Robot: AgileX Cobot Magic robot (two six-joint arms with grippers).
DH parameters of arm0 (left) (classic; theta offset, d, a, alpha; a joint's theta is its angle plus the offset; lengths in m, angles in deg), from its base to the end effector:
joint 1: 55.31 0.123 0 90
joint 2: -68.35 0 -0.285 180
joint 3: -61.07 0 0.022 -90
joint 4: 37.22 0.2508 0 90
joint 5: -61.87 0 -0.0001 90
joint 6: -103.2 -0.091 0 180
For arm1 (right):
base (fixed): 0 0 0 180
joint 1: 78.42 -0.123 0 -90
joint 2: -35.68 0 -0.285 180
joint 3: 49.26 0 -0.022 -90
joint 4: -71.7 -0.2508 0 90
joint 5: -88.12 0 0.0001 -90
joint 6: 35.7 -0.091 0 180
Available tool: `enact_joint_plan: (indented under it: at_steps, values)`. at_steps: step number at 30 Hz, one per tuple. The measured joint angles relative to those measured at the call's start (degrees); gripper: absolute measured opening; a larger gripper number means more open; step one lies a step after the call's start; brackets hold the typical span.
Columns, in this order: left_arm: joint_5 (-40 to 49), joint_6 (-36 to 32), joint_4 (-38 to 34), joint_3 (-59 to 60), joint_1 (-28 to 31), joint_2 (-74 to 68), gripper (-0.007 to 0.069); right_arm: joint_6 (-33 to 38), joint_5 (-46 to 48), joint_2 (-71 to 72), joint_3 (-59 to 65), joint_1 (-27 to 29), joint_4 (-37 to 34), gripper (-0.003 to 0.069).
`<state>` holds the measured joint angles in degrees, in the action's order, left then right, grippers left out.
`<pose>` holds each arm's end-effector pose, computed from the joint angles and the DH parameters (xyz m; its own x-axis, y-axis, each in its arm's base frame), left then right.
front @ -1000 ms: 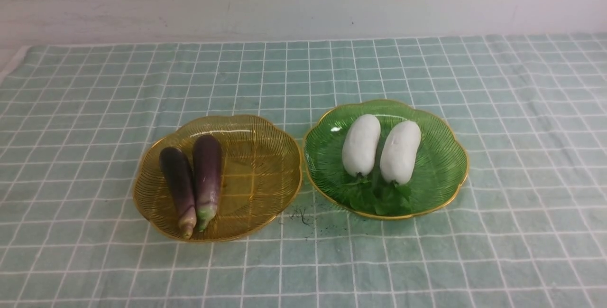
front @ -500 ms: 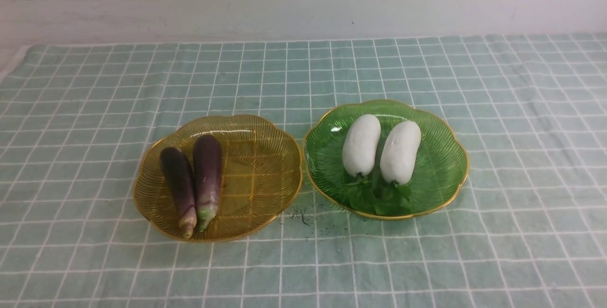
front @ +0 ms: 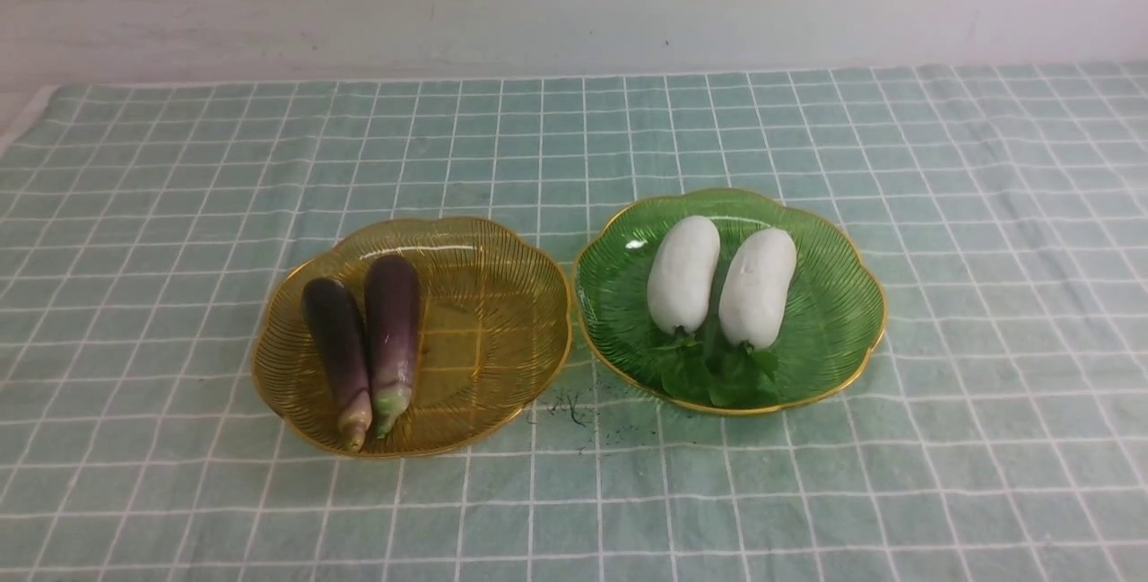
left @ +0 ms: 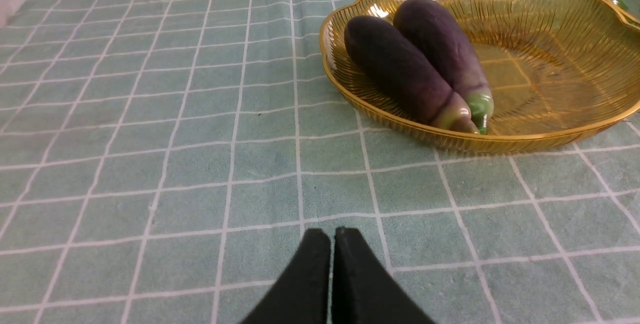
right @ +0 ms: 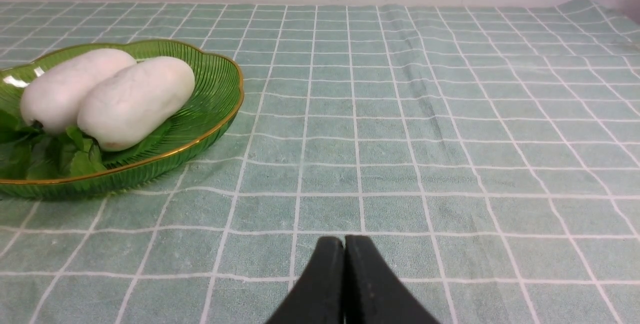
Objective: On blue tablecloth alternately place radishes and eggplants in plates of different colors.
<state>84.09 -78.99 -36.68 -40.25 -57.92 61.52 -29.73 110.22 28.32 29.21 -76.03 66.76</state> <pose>0.0519 -0.0020 0.1707 -0.3019 0.0607 -0.9514 0.0564 0.9974 0.0458 0.0525 0.0008 0.1717 -0.3065 -0.0115 -0.9518 0.0034 0.9999 -0.0132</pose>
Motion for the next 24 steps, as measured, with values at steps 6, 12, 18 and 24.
enact_joint_plan:
  at_steps: [6,12,18,24]
  values:
    - [0.0,0.0,0.0,0.0,0.0,0.0,-0.0008,0.0,0.0,0.0,0.0,0.0,0.0,-0.0015]
    - [0.0,0.0,0.0,0.0,0.0,0.0,-0.0008,0.0,0.0,0.0,0.0,0.0,0.0,-0.0015]
    - [0.0,0.0,0.0,0.0,0.0,0.0,-0.0008,0.0,0.0,0.0,0.0,0.0,0.0,-0.0015]
    - [0.0,0.0,0.0,0.0,0.0,0.0,-0.0008,-0.6,0.0,0.0,0.0,0.0,0.0,-0.0015]
